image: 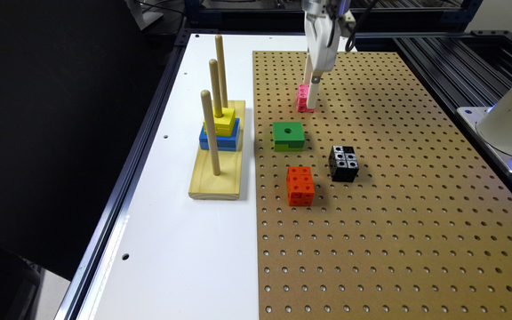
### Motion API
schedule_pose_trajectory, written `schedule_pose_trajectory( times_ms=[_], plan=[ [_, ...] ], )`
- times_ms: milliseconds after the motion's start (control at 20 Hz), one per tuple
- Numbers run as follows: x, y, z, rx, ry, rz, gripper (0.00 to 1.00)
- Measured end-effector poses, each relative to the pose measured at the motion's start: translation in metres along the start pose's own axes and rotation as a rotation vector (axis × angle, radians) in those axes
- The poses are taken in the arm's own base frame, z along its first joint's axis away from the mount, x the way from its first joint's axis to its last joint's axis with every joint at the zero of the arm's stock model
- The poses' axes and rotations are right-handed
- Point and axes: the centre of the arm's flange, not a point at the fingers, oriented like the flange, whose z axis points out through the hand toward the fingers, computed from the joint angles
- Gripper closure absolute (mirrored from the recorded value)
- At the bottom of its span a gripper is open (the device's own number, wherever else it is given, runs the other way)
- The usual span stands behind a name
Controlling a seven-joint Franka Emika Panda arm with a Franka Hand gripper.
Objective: Pick up pink block.
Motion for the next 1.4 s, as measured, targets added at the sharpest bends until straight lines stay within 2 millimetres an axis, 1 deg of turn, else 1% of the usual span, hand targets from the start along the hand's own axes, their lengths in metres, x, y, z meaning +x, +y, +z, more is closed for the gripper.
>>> schedule_pose_trajectory(
  times_ms=[600,900,950,1400],
  plan=[
    [0.003,-0.008,-0.003,0.009,0.011,-0.011,0.00],
    [0.001,-0.007,0.016,0.006,0.005,-0.012,0.00],
    [0.001,-0.008,0.015,0.007,0.007,-0.012,1.00],
    [0.001,-0.008,0.014,0.008,0.008,-0.012,1.00]
  ],
)
